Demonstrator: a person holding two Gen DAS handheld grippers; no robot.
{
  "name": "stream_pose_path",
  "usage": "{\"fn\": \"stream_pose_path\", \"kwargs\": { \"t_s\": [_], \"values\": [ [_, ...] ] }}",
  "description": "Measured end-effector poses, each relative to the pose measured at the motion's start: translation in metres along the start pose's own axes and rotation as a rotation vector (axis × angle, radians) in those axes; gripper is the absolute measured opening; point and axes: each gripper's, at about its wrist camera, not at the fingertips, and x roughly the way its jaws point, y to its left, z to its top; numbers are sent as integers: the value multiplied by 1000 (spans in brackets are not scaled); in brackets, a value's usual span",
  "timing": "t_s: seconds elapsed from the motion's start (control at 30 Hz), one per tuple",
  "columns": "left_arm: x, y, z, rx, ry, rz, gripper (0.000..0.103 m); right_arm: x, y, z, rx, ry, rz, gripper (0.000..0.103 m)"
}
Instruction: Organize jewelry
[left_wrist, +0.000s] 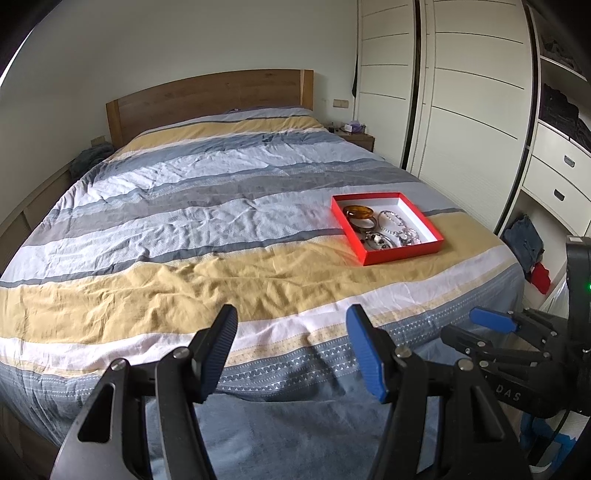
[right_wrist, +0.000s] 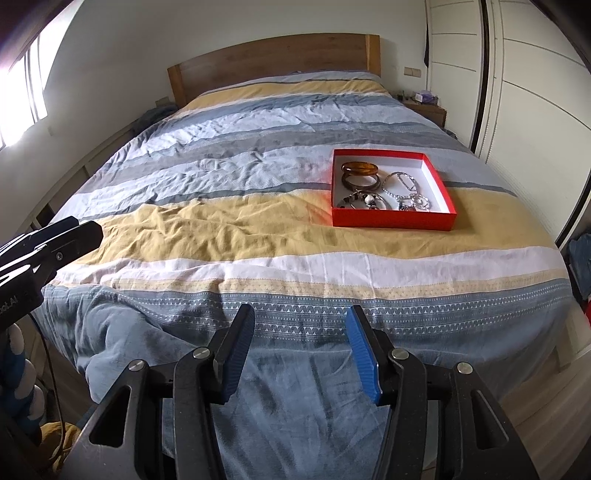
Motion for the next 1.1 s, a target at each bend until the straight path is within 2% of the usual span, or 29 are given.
{"fn": "stream_pose_path", "kwargs": {
  "t_s": [0.73,1.1],
  "values": [
    [19,-4,-6,20,41,-3,59,6,-13,1,26,-19,-55,61],
    [26,-3,-8,19,56,-6,59,11,-14,2,35,-16,-69,62]
  ]
}}
